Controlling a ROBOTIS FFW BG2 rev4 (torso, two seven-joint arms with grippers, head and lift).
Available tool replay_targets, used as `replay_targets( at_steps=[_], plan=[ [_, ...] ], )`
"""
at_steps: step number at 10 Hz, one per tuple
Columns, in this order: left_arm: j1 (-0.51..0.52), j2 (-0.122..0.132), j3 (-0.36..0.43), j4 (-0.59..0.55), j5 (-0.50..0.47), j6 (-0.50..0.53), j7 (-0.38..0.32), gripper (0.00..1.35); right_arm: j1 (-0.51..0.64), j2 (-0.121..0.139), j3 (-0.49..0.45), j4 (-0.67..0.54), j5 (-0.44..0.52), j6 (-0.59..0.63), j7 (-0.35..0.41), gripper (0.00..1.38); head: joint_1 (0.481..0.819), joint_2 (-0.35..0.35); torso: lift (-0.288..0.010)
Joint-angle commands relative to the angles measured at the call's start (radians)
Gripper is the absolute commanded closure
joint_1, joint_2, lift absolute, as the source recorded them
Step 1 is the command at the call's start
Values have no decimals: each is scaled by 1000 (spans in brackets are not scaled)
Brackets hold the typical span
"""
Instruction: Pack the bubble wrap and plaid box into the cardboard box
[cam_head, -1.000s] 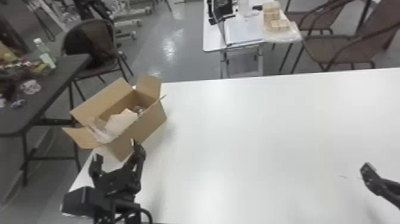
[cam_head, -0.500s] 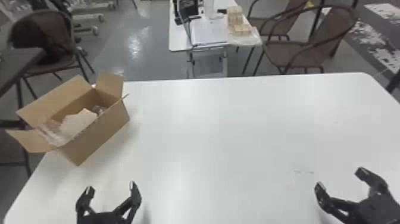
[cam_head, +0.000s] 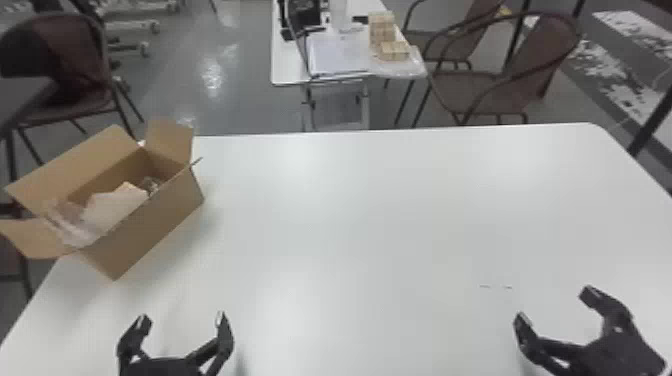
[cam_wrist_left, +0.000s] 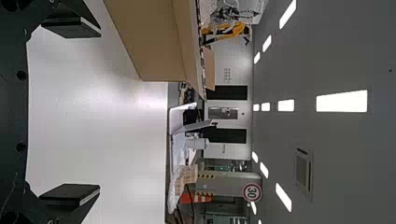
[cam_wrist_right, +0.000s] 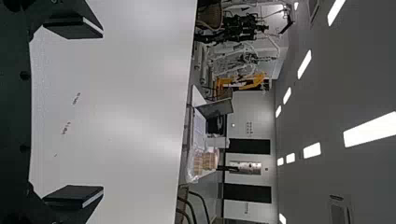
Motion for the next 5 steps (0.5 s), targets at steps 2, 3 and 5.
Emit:
replay_targets(
  at_steps=[2, 3, 5],
  plan=[
    [-13, -14, 14, 1, 7, 19, -32, 105, 0, 1, 0, 8, -26, 0, -1, 117, 695, 69, -159],
    [-16, -21, 20, 1, 7, 17, -41, 104, -5, 1, 0, 2, -23, 0, -1, 117, 695, 69, -159],
    [-18, -31, 23, 1, 7, 22, -49, 105, -9, 1, 0, 2, -26, 0, -1, 117, 695, 68, -159]
  ],
)
